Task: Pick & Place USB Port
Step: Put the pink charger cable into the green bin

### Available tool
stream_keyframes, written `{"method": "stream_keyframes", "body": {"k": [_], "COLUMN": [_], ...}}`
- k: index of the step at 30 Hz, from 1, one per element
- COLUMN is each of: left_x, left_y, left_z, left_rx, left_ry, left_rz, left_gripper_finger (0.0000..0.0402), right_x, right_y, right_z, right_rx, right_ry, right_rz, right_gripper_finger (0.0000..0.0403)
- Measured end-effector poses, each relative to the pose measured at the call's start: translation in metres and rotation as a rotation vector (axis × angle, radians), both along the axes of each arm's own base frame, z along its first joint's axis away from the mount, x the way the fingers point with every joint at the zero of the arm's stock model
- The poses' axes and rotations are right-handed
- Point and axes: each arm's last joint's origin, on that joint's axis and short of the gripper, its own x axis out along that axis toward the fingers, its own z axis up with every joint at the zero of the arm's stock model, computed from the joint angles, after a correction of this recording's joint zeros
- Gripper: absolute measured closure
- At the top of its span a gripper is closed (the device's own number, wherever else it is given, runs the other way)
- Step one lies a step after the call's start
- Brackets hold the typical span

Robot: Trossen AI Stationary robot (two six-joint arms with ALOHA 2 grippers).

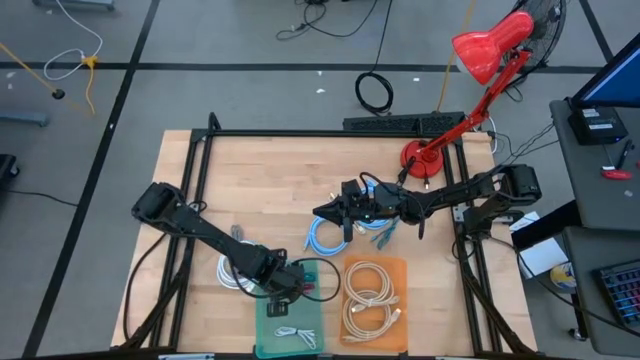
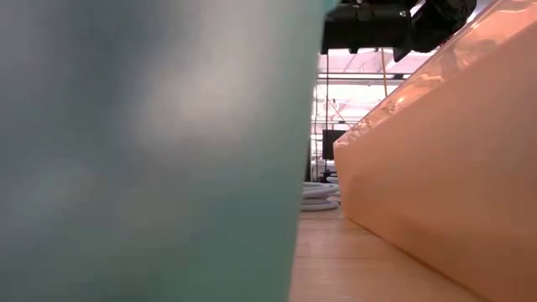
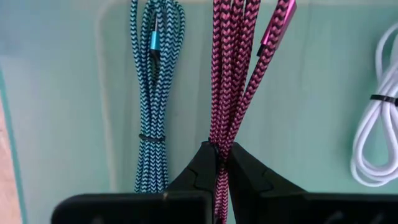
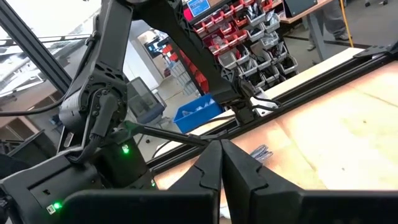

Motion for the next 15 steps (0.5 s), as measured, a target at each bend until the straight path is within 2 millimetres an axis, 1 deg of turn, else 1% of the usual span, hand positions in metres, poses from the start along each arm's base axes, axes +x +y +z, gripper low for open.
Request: {"method": "stream_keyframes", "body": {"k": [11,13,15], "left_x": [0.0001,0.0002,0.0002], "left_y": [0.0007,0.0008,0.0009], "left_z": [-0.0002,-0.0002,-0.0002], "left_rx": [0.007,0.011,0.015], "left_ry": [-0.001,-0.004,-0.006], "left_rz": [-0.016,-0.017,-0.02], "left_gripper_finger": [0.0377,0.0371,0.0356], "right_x": [0.0,0.0,0.0], "right_y": [0.0,0.0,0.0], "right_z": [0.0,0.0,0.0], "right_rx": [0.0,0.0,0.0], "right_ry": [0.0,0.0,0.0], "right_rz": [0.0,0.0,0.0], "right_gripper_finger": [0.0403,0.0403,0.0403]}}
